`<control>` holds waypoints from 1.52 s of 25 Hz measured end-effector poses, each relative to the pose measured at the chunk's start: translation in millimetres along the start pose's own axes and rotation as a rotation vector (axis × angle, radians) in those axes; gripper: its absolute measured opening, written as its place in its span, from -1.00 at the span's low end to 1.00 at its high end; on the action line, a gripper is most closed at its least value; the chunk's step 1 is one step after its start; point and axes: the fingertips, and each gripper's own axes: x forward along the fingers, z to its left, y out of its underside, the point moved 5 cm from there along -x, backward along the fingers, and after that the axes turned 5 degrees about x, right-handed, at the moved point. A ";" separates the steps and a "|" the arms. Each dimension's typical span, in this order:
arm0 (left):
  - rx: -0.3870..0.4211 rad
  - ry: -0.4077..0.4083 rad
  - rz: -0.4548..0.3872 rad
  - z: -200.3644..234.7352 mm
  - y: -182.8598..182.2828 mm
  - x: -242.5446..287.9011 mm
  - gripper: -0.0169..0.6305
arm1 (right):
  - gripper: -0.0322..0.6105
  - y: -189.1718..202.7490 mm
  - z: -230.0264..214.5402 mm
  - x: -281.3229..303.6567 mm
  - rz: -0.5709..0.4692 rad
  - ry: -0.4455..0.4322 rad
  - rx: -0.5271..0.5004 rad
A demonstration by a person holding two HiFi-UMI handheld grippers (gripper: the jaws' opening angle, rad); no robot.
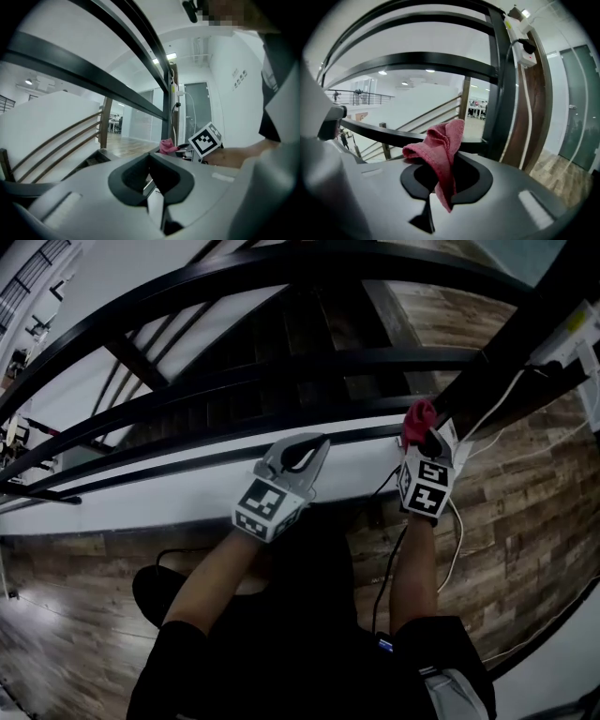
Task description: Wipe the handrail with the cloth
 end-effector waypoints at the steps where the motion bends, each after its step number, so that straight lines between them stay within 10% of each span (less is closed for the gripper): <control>1: 0.013 -0.005 -0.010 6.6 -1.7 -15.5 -0.95 | -0.75 0.4 17.5 -4.0 -0.022 -0.049 -0.002; 14: 0.136 -0.166 -0.106 132.1 -27.1 -244.7 -0.95 | -0.75 -40.2 329.0 -71.0 -0.273 -0.698 -0.292; 23: 0.201 -0.318 -0.124 270.7 -34.3 -406.5 -0.95 | -0.75 -69.2 559.5 -67.8 -0.362 -0.963 -0.313; 27: 0.027 -0.403 -0.057 256.8 -17.1 -410.3 -0.95 | -0.75 -68.0 558.9 -74.1 -0.259 -1.066 -0.295; 33: -0.064 -0.675 -0.197 166.2 -67.0 -322.9 -0.95 | -0.75 -145.3 441.9 -105.9 -0.357 -1.213 -0.525; 38: -0.141 -0.788 -0.138 150.9 -18.4 -334.0 -0.95 | -0.75 -103.4 474.2 -104.3 -0.241 -1.246 -0.569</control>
